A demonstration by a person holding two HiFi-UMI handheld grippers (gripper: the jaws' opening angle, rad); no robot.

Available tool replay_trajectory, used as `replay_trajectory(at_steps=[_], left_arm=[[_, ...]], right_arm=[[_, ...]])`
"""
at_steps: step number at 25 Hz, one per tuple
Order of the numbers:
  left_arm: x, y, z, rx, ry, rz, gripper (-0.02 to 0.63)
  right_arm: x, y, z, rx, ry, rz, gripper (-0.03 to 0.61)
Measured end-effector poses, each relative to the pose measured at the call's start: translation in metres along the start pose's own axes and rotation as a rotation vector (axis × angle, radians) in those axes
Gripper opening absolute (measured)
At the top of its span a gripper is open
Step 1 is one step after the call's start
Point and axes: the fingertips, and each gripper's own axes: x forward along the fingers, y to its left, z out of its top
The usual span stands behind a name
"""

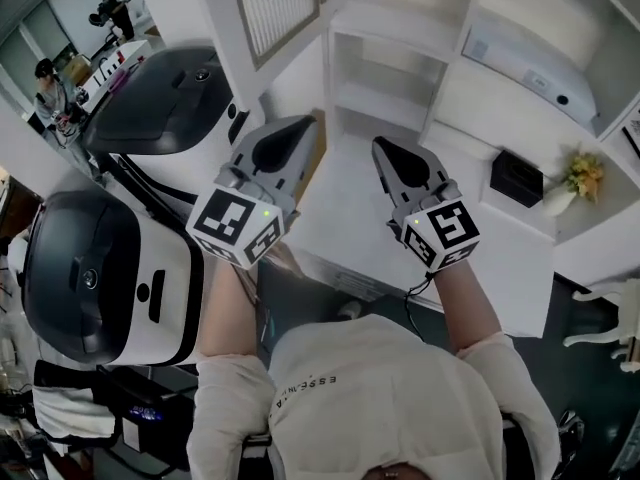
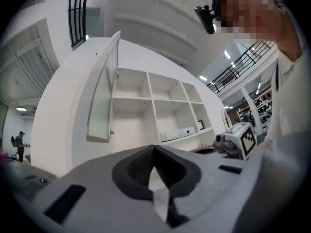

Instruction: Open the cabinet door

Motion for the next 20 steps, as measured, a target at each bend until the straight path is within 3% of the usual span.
replay_trajectory(at_steps=[8,14,20], left_arm=[[0.025,-0.038,-0.044,-0.051,0.033,-0.06,0.003],[0.043,-0.048,-0.052,-0.08,0.025,-0.087,0.003],[0.051,-0.048,-0.049,-0.072,0.017,-0.087,0.003]], right_arm=[[-0.034,-0.037,-0.013,-0.022,0.012,-0.12,0.011],[-0.051,-0.058,-0.021,-0.019,0.025,-0.181,0.011],[-0.052,-0.063,-0.026,-0.049,0.042,-0.186,0.011]])
